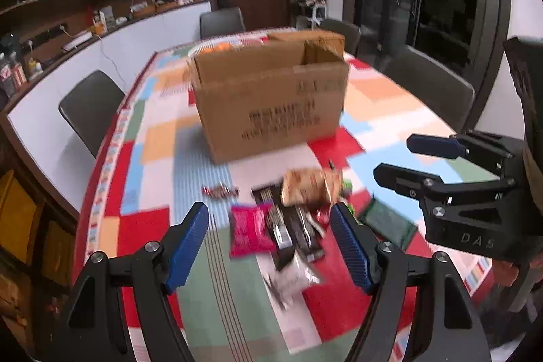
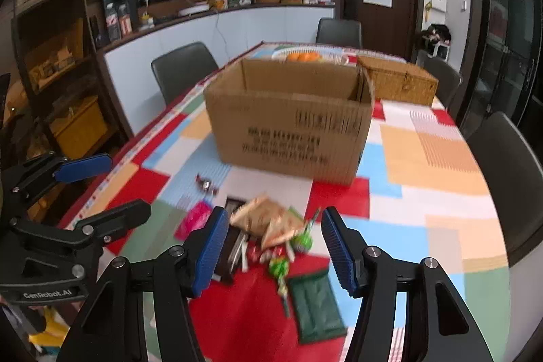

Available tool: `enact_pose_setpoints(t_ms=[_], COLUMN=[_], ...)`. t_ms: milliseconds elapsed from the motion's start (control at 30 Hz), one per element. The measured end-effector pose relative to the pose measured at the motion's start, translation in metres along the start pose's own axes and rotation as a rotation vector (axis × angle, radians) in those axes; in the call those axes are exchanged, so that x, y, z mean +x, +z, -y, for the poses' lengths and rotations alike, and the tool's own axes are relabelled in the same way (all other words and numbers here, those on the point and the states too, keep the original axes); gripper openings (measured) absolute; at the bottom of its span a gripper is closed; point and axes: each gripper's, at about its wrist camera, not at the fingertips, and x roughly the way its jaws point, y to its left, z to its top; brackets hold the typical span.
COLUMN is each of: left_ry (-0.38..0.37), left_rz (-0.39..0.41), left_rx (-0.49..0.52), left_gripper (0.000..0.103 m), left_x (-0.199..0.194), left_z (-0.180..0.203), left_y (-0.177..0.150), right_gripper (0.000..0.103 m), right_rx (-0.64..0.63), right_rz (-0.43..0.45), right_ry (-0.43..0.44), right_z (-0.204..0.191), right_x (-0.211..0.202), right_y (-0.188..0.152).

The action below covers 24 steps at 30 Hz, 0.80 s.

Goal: Organize snacks
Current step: 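Grasp the green lollipop with the right tool while the left tool grasps the white biscuit pack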

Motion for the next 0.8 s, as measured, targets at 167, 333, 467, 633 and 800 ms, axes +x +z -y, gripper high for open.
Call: enact_pose_setpoints(t_ms=[167, 333, 467, 633, 800], left_ry=[-0.025, -0.059, -0.08, -0.103, -0.112], left_rz=[-0.06, -0.13, -0.182, -0.215, -0.244], left_rx=[0.025, 0.031, 0.031, 0.034, 0.034], left_gripper=[0.074, 0.074, 0.074, 0.073, 0.069], left_x=[0.012, 0.029, 0.042, 0.061, 0.076], left_z=[0.007, 0.011, 0.011, 0.008, 0.005], left_y=[-0.024, -0.044, -0.058, -0.065, -0.066], right_gripper=[0.058, 0.058, 0.058, 0.058, 0.051], right_rx=[0.01, 0.028, 0.024, 0.011, 0.007], right_rz=[-0.055, -0.135, -0.181, -0.215, -0.245], right_ry=[0.0, 0.023, 0.023, 0.022, 0.02], right_z=[-0.003, -0.002, -0.002, -0.003, -0.002], right_x=[0.009, 0.026, 0.039, 0.052, 0.067], right_y=[-0.025, -0.045, -0.055, -0.062, -0.062])
